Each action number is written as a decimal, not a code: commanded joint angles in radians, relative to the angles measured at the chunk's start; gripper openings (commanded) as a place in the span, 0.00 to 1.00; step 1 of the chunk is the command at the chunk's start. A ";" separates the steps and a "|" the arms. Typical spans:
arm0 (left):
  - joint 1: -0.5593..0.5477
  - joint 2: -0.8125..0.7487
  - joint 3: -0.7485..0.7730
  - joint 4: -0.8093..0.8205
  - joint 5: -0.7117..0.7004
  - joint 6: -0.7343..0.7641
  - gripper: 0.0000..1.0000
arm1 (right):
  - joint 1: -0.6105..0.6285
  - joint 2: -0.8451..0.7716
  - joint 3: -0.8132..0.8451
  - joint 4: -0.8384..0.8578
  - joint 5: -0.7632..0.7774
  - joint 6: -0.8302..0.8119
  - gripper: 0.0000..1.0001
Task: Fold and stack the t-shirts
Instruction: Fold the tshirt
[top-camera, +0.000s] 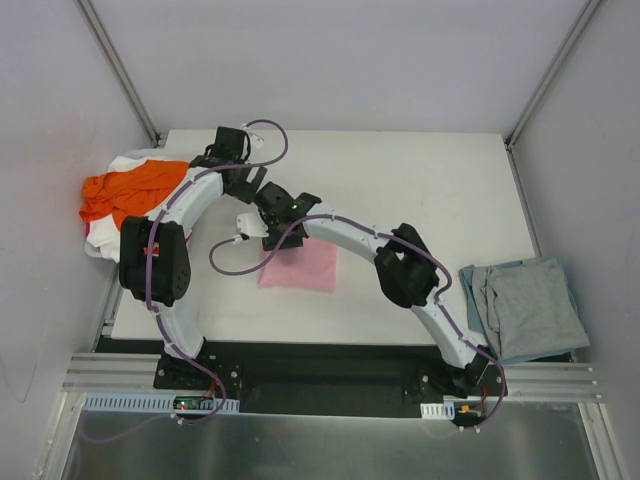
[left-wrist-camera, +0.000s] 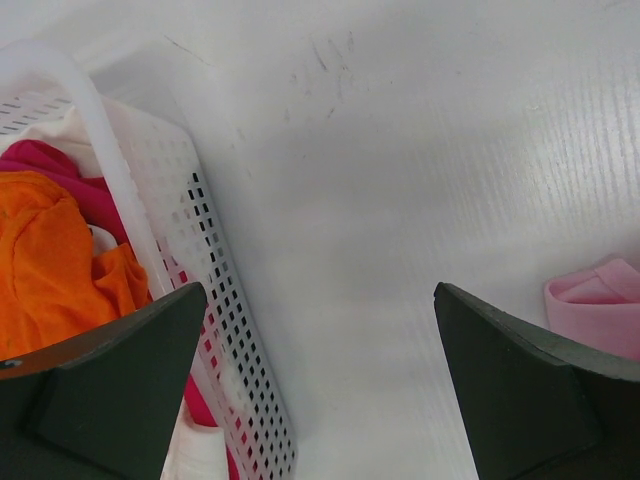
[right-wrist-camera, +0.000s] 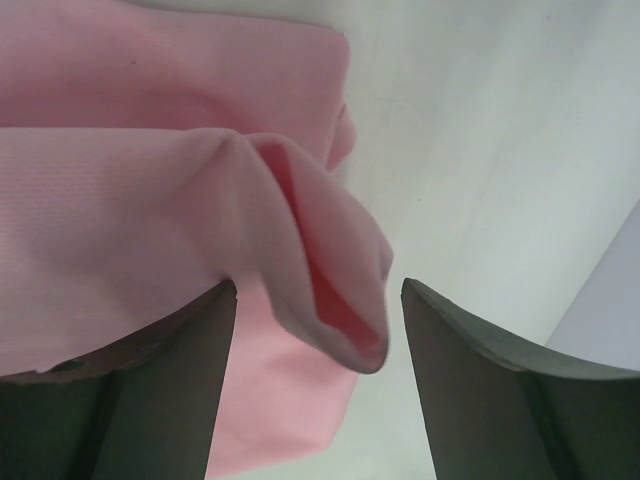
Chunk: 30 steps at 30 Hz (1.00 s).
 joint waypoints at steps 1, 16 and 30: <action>0.009 -0.050 -0.007 0.017 -0.016 0.004 0.99 | -0.018 0.024 0.057 0.067 -0.031 -0.034 0.70; 0.009 -0.061 -0.007 0.019 -0.025 0.006 0.99 | -0.024 0.028 -0.037 0.230 -0.013 -0.014 0.73; 0.009 -0.067 -0.024 0.019 0.016 -0.010 0.99 | -0.018 -0.126 -0.078 0.222 0.142 0.000 0.75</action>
